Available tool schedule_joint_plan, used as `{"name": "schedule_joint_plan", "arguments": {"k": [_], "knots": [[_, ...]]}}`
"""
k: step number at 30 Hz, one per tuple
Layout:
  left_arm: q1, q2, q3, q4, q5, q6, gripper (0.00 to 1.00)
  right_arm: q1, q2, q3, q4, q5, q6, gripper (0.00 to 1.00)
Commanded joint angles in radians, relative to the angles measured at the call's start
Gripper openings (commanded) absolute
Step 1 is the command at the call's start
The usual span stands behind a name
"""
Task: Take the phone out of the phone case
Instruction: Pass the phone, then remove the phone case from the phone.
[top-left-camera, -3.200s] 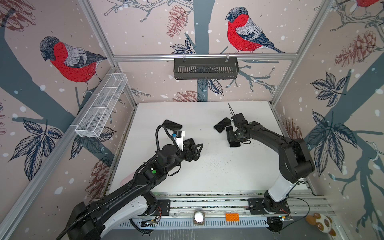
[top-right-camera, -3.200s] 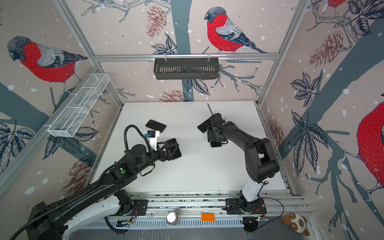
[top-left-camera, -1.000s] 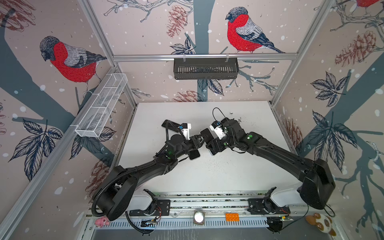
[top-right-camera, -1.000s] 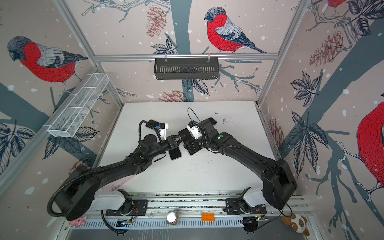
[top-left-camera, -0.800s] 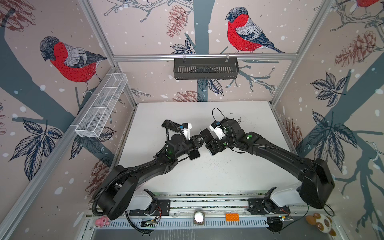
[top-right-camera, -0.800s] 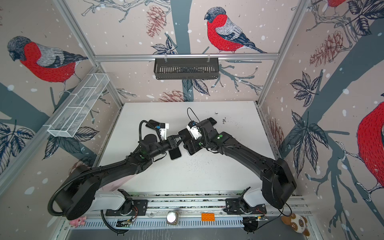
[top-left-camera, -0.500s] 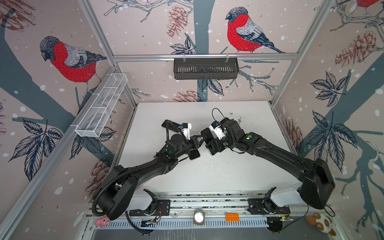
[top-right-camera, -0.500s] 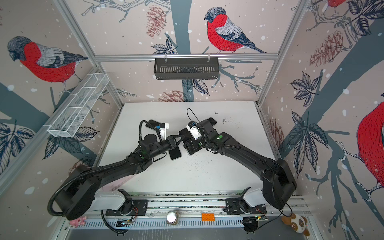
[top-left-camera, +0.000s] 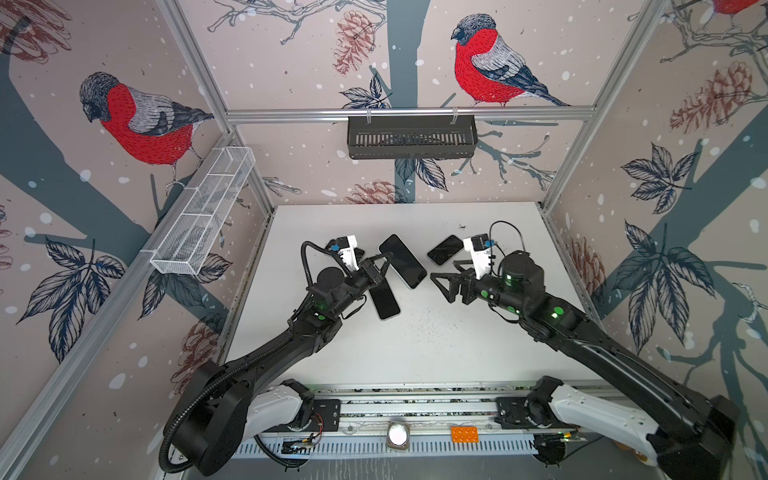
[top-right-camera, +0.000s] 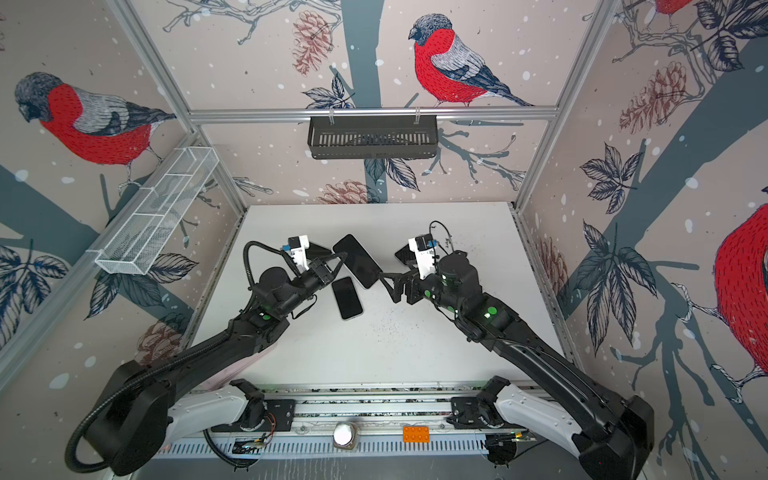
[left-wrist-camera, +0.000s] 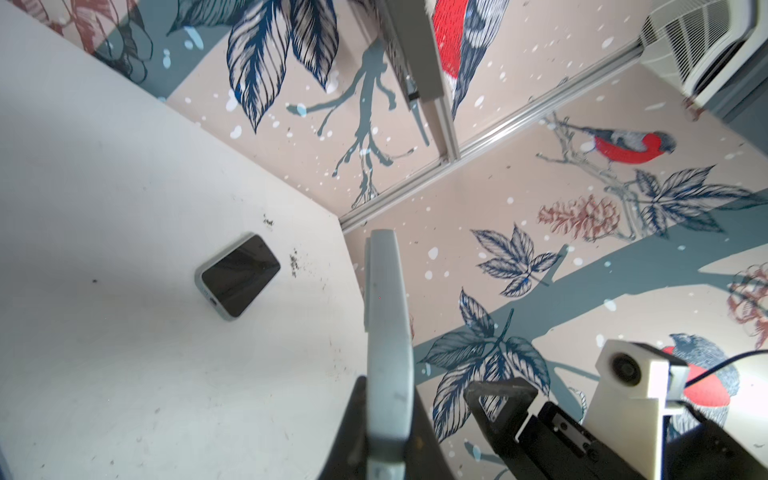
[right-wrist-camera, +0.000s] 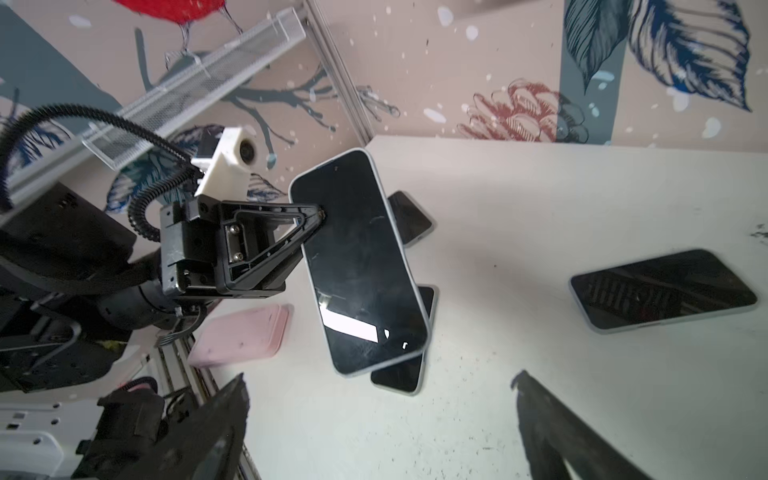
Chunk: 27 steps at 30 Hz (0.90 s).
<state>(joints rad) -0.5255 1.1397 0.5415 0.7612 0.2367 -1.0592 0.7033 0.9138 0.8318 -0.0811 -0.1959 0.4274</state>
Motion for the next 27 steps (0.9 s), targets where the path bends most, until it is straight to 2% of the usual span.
{"name": "schedule_joint_plan", "arguments": {"k": [1,5,14,18,27], "knots": [[0.009,-0.034,0.002,0.207,-0.032,-0.065,0.0,-0.013,-0.067,-0.04,0.115,0.036,0.127,0.99],[0.009,-0.051,-0.006,0.356,-0.048,-0.134,0.0,-0.04,-0.12,-0.096,0.186,-0.029,0.249,0.99],[-0.006,-0.023,-0.033,0.622,-0.075,-0.341,0.0,-0.052,-0.146,-0.279,0.563,-0.168,0.409,0.99],[-0.037,-0.028,-0.038,0.621,-0.095,-0.355,0.0,-0.047,-0.111,-0.301,0.688,-0.221,0.433,0.97],[-0.107,-0.04,-0.056,0.57,-0.188,-0.373,0.0,0.009,-0.02,-0.269,0.813,-0.288,0.437,0.81]]}}
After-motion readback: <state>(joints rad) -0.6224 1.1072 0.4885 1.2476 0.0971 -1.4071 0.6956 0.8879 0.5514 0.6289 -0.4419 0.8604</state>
